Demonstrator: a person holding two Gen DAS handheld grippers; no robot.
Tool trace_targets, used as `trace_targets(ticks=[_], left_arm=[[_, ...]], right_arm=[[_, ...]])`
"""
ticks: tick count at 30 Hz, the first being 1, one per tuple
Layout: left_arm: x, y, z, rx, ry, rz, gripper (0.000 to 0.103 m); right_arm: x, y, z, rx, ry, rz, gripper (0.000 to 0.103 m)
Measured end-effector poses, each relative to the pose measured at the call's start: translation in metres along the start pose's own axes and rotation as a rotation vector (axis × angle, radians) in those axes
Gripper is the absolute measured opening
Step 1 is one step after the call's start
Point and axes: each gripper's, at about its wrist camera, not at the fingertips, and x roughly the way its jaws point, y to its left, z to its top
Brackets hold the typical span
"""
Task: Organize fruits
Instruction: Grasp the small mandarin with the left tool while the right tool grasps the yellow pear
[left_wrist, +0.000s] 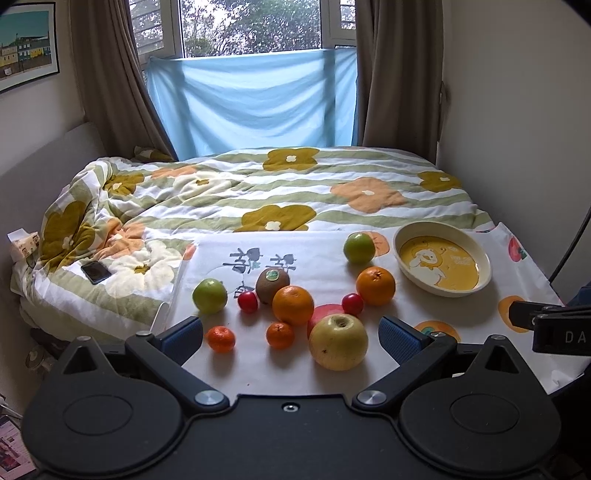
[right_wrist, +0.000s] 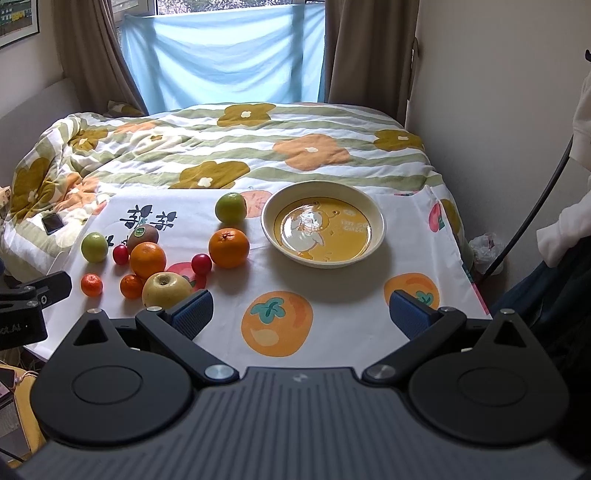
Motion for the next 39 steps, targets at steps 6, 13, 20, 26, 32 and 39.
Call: trace_targets(ticks=[6, 13, 20, 26, 32, 39], left_arm=[[0.009, 0.028, -0.002, -0.020, 0.030, 0.009, 0.102], [0.032, 0.067, -0.010, -0.011, 0.058, 0.031, 0.101], [0.070, 0.098, -0.021, 0.038, 0.079, 0.026, 0.097], [0.101, 0.107, -0.030, 0.104, 0.093, -0.005, 0.097], [0.139, 0.101, -0.039, 0.210, 0.117, -0.034, 0.091], [0.180, 0.097, -0.044, 0.283, 0.155, -0.072, 0.076]], right_arm=[[0.003, 0.014, 0.007, 0.007, 0.016, 0.029, 0.103], [0.027, 0.049, 0.007, 0.018, 0.037, 0.082, 0.103], [0.064, 0.085, -0.002, 0.019, 0.065, 0.096, 0.103], [0.099, 0.110, -0.011, 0.020, 0.094, 0.092, 0.103], [0.128, 0.123, -0.015, 0.037, 0.135, 0.101, 0.103], [0.156, 0.133, -0.020, 0.040, 0.165, 0.096, 0.103]])
